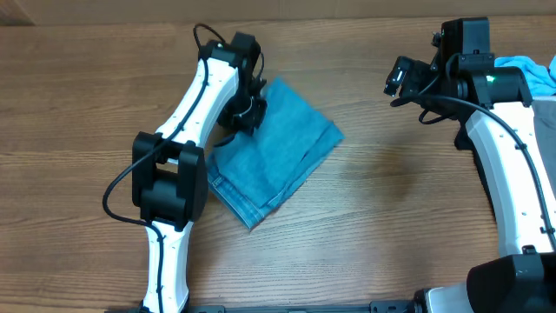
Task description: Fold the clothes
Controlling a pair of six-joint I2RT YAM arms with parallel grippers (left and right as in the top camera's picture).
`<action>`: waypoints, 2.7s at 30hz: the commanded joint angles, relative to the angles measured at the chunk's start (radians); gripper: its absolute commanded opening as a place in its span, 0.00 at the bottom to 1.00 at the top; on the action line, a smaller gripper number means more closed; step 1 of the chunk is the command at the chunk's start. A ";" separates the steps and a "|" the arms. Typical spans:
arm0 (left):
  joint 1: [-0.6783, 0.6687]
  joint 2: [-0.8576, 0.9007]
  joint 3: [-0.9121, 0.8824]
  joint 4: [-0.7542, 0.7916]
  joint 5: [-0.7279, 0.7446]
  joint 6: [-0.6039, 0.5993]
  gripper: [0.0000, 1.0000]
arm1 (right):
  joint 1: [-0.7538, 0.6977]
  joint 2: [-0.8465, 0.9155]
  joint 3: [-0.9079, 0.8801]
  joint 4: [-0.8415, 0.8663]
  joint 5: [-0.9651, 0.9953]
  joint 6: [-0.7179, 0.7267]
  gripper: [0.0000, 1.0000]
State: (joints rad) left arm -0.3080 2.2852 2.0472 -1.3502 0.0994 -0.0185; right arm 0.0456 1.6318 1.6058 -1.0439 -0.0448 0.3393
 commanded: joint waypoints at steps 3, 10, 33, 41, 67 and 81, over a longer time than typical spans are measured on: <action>0.000 -0.113 0.123 -0.107 -0.048 0.011 0.04 | -0.002 -0.002 -0.002 0.002 0.002 -0.006 1.00; 0.021 -0.167 0.214 -0.113 -0.089 -0.055 0.04 | -0.002 -0.002 -0.002 0.002 0.002 -0.006 1.00; 0.502 -0.176 0.238 -0.100 -0.145 0.180 0.04 | -0.002 -0.002 -0.002 0.002 0.002 -0.006 1.00; 0.644 -0.176 0.109 0.090 -0.170 0.237 0.04 | -0.002 -0.002 -0.002 0.002 0.002 -0.006 1.00; 0.912 -0.163 -0.199 0.719 -0.215 0.205 1.00 | -0.002 -0.002 -0.002 0.002 0.002 -0.006 1.00; 0.896 -0.185 -0.173 0.534 0.157 0.010 0.08 | -0.002 -0.002 -0.002 0.002 0.002 -0.006 1.00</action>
State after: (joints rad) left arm 0.5953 2.1410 1.8526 -0.7559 -0.0196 0.0536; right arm 0.0456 1.6321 1.6058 -1.0443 -0.0444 0.3389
